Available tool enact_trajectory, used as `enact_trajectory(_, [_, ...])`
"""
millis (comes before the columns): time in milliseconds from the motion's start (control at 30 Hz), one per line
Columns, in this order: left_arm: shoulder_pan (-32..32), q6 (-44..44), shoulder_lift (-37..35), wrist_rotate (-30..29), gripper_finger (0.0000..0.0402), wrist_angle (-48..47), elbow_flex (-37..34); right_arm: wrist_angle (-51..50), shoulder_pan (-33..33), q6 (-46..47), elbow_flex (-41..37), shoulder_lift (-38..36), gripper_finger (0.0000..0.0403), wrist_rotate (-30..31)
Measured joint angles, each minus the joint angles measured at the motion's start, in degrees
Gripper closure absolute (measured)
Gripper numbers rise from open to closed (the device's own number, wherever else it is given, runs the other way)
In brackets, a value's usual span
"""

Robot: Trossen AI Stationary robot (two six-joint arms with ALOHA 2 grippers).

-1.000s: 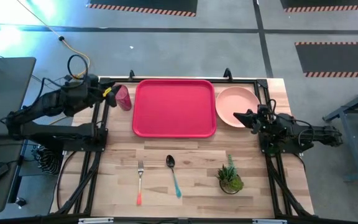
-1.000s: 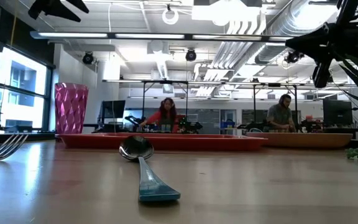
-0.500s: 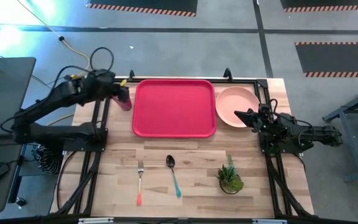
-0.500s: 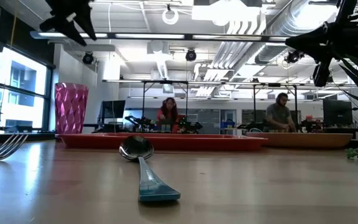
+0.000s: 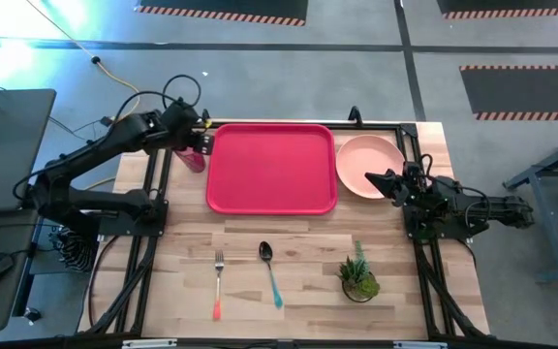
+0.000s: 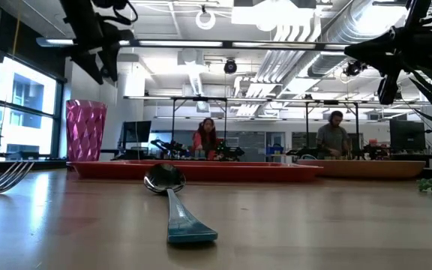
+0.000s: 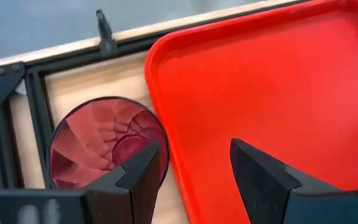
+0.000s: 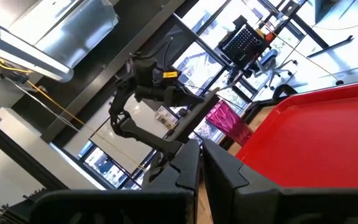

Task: Pick and place plate/cup/fork/spoon on tray
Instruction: Put the red cup on the red tray

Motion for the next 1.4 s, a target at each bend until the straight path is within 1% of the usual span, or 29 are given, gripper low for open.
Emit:
enact_trajectory(433, [0.1, -0.5, 7.9, -0.1, 0.0223, -2.0, 0.0, -0.5, 0.0, 0.0, 0.0, 0.0, 0.0391, 0.0])
enact_trajectory(600, [0.2, -0.5, 10.9, -1.1, 0.0223, -2.1, 0.0, -0.6, 0.0, 0.0, 0.0, 0.0, 0.0391, 0.0])
enact_trajectory(767, [1.0, -1.3, 13.3, -1.2, 0.0223, -2.2, 0.0, -0.6, 0.0, 0.0, 0.0, 0.0, 0.0391, 0.0])
enact_trajectory(900, [1.9, -0.4, 14.7, -1.1, 0.0227, -2.2, 0.0, -0.6, 0.0, 0.0, 0.0, 0.0, 0.0391, 0.0])
enact_trajectory(1033, [2.6, 0.2, 15.5, -0.3, 0.0255, -2.2, 0.0, -0.7, 0.0, 0.0, 0.0, 0.0, 0.0391, 0.0])
enact_trajectory(1200, [3.0, 1.6, 15.5, -0.3, 0.0312, -2.3, 0.0, -0.8, 0.0, 0.0, 0.0, 0.0, 0.0391, 0.0])
enact_trajectory(1400, [3.0, 3.2, 15.5, -1.7, 0.0374, -2.8, 0.0, -0.8, 0.0, 0.0, 0.0, 0.0, 0.0391, 0.0])
